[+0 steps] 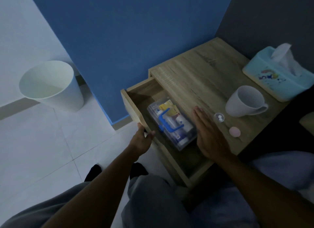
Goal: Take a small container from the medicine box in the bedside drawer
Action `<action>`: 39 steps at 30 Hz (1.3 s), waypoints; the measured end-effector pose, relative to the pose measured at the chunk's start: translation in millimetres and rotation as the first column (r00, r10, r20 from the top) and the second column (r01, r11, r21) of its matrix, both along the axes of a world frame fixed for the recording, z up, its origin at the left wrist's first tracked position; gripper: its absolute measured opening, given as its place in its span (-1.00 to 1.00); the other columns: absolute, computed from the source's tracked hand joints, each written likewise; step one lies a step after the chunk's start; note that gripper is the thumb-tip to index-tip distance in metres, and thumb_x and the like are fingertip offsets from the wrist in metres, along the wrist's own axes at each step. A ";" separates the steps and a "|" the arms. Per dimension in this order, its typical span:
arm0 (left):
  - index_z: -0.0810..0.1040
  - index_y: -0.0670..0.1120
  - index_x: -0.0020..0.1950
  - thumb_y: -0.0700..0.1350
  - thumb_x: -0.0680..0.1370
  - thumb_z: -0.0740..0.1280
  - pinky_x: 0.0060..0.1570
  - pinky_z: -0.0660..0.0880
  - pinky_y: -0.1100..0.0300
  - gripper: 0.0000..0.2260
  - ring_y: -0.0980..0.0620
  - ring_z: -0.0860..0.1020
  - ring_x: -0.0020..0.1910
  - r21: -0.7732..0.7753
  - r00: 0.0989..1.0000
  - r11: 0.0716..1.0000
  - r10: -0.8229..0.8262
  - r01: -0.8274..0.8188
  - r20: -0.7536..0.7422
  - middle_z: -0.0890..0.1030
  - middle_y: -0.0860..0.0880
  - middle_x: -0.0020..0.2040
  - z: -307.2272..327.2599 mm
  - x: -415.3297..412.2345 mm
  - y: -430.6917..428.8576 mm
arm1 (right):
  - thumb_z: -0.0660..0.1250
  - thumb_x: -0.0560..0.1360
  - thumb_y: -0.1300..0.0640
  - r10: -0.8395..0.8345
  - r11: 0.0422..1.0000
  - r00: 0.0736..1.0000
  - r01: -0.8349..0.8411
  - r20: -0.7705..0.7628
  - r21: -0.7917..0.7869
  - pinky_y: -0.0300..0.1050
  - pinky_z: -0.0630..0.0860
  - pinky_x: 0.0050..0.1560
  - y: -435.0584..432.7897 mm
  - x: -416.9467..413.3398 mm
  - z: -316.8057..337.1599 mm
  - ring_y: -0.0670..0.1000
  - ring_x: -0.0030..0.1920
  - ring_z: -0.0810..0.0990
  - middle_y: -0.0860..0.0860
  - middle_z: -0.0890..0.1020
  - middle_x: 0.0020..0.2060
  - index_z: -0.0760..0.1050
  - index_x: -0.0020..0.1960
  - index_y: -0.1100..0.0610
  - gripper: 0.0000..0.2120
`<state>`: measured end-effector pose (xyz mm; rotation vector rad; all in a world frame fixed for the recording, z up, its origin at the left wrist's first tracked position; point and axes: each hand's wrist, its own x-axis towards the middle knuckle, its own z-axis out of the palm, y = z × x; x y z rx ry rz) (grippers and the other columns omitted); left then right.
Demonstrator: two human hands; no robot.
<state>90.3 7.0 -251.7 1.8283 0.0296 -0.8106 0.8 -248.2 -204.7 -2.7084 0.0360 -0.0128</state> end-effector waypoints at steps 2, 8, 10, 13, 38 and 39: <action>0.14 0.01 0.54 0.10 0.57 0.27 0.19 0.42 0.04 -0.41 0.06 0.42 0.23 -0.020 1.000 1.000 -0.007 0.006 -0.012 0.41 -0.03 0.43 -2.0 4.3 -13.0 | 0.09 0.63 0.19 0.009 1.000 1.000 -0.009 -0.014 -0.011 0.15 0.08 0.58 -3.1 1.6 -4.8 0.00 0.62 0.00 0.06 0.09 0.62 0.06 0.61 0.14 -0.44; -0.08 0.00 0.59 0.07 0.60 0.24 0.04 0.44 0.23 -0.32 0.15 0.43 0.14 -0.080 0.999 0.997 -0.025 0.022 -0.035 0.34 -0.06 0.49 -2.1 16.0 -51.4 | -0.09 0.67 -0.03 -0.002 1.000 1.000 0.002 -0.006 0.021 0.07 0.06 0.60 -7.5 4.7 -12.3 -0.14 0.61 -0.07 -0.07 0.07 0.62 0.04 0.61 0.00 -0.49; -0.10 -0.01 0.59 0.09 0.60 0.21 0.11 0.40 0.16 -0.32 0.07 0.42 0.24 -0.077 0.999 0.997 -0.028 0.025 -0.032 0.32 -0.08 0.50 -2.5 19.0 -64.3 | -0.09 0.67 -0.06 0.008 0.999 1.000 -0.008 -0.008 0.036 0.06 0.03 0.60 -8.5 4.5 -11.8 -0.14 0.61 -0.09 -0.08 0.05 0.62 0.03 0.62 0.01 -0.47; -0.13 -0.02 0.59 0.10 0.61 0.19 0.18 0.37 0.12 -0.32 -0.04 0.39 0.36 -0.105 0.999 0.994 -0.019 0.016 -0.026 0.30 -0.10 0.51 -2.3 21.5 -81.9 | -0.07 0.67 -0.07 0.029 1.000 1.000 -0.029 -0.011 0.006 0.02 -0.04 0.60 -9.6 3.9 -11.2 -0.14 0.61 -0.13 -0.07 0.01 0.63 -0.01 0.63 0.02 -0.45; -0.11 -0.09 0.59 -0.01 0.67 0.07 0.33 0.22 0.14 -0.44 -0.15 0.23 0.51 0.214 0.939 0.931 -0.324 0.294 0.118 0.18 -0.16 0.57 17.5 45.6 -112.0 | 0.06 0.47 0.31 0.071 0.996 0.997 -0.069 0.034 -0.054 0.00 -0.06 0.59 -8.3 3.4 -12.8 -0.02 0.63 -0.12 0.04 0.01 0.63 -0.02 0.63 0.12 -0.26; -0.14 -0.11 0.59 -0.02 0.67 0.06 0.38 0.18 0.11 -0.43 -0.14 0.16 0.54 0.264 0.916 0.907 -0.375 0.330 0.144 0.11 -0.17 0.58 21.5 42.1 -106.3 | 0.09 0.47 0.34 0.068 0.997 0.997 -0.067 0.030 -0.046 0.01 -0.05 0.59 -7.1 2.9 -11.9 -0.02 0.63 -0.11 0.04 0.01 0.63 -0.01 0.63 0.12 -0.25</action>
